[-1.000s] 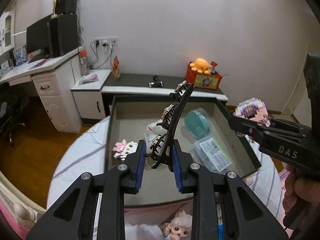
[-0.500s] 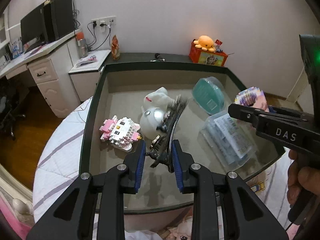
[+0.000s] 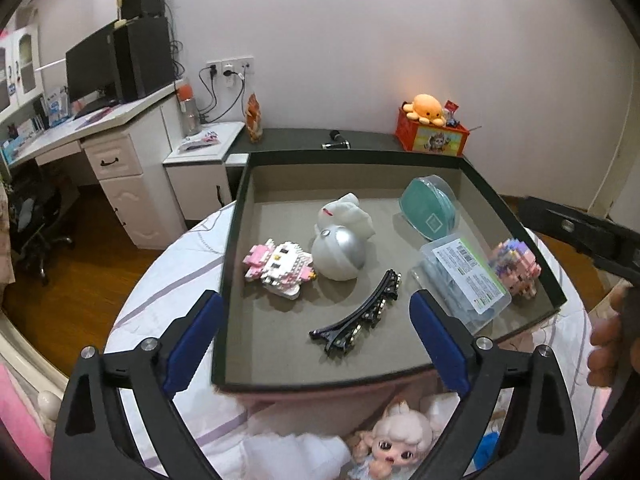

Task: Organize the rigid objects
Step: 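Lift both open grippers away from the tray back over the bed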

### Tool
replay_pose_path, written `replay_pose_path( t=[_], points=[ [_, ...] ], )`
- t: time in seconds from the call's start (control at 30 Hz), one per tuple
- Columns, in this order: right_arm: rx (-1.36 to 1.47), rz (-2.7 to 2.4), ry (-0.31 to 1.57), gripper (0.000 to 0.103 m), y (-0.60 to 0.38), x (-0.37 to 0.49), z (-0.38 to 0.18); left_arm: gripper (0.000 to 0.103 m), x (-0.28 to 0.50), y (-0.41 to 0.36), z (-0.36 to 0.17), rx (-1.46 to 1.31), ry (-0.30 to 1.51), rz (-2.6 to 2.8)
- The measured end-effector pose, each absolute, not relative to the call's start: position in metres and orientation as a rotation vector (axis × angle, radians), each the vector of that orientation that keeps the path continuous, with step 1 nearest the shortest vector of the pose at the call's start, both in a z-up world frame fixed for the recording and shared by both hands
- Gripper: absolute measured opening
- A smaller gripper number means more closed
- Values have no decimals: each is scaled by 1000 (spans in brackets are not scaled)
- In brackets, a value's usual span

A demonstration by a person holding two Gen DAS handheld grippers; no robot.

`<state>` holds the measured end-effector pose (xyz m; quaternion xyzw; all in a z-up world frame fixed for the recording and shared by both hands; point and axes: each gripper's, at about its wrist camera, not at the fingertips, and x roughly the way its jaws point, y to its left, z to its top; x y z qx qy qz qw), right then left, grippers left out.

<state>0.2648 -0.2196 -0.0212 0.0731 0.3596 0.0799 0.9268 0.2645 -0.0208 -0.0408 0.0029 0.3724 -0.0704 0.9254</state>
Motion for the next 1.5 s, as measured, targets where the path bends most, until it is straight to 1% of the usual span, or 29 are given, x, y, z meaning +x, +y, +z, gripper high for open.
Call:
replay_pose_path(
  t=[0.27,0.33,0.63,0.97,1.27,1.5],
  points=[
    [138,174,668,91,-208,198,-10,101,225,-3,-29,-28,723,-125],
    [132,176,655,93,-204,181,-10,103,213,1,-24,-30,709,-117],
    [167,193,636,93,-199,117,-23,103,161,12,-10,-41,667,-93],
    [207,182,639,93,-200,66,-45,103,101,17,-22,-38,654,-69],
    [208,174,674,93,-202,39,-65,103,76,23,-44,-42,697,-62],
    [190,185,683,93,-196,35,-67,103,61,21,-48,-30,698,-74]
  ],
)
